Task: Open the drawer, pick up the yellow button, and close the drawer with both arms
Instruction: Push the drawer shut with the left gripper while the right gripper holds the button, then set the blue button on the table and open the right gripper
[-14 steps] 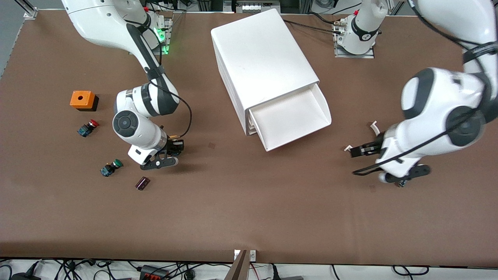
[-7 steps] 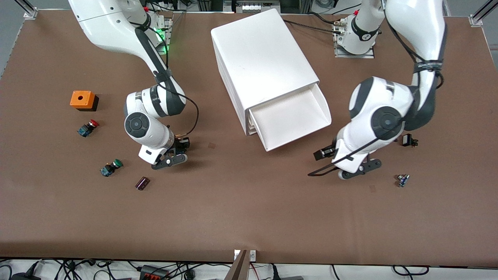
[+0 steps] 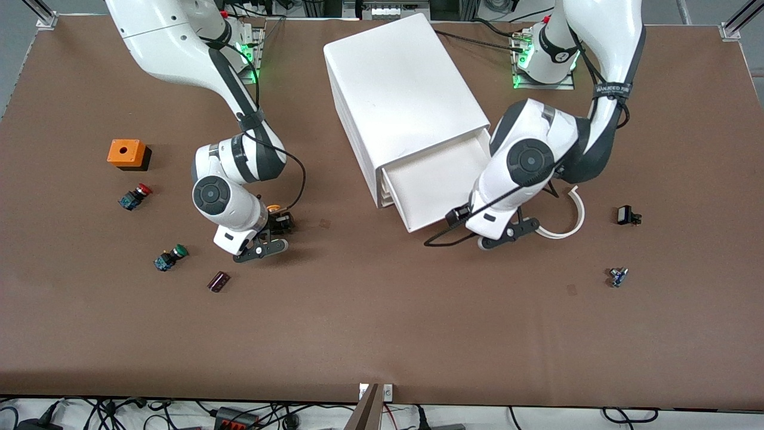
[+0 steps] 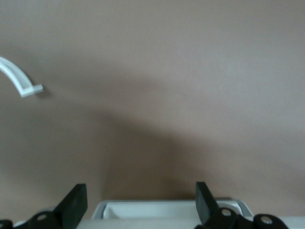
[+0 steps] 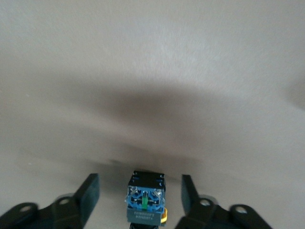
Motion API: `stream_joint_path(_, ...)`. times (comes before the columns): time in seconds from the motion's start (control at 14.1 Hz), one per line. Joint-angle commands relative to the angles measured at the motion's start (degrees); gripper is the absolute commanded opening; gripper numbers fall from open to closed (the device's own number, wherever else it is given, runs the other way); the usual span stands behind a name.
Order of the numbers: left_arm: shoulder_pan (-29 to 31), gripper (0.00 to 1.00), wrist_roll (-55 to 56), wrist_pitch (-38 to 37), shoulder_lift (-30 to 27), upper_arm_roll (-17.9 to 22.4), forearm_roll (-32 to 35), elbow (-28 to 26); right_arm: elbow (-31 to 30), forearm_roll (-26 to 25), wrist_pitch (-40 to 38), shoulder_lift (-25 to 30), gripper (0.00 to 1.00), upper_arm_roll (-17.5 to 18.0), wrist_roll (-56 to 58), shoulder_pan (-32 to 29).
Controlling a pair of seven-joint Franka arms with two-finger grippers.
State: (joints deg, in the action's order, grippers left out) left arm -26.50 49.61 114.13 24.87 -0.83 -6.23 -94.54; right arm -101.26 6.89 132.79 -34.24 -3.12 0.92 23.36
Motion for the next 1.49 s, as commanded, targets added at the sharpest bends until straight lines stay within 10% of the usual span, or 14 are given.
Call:
stream_joint_path(0.0, 0.0, 1.0, 7.0, 1.9, -6.3, -4.1, 0.2, -8.6, 7.8, 0.8, -11.2, 1.3, 1.0, -0.3, -0.5, -0.8)
stream_joint_path(0.57, 0.0, 1.0, 9.6, 1.8, -9.1, -8.8, 0.2, -12.4, 24.4, 0.2, -34.5, 5.1, 1.0, -9.4, -2.5, -0.5)
stream_joint_path(1.42, -1.4, 1.0, 9.5, -0.3, -9.0, -9.5, 0.2, -12.6, 25.8, 0.8, -40.1, 16.1, 1.0, -19.4, -3.3, -2.5)
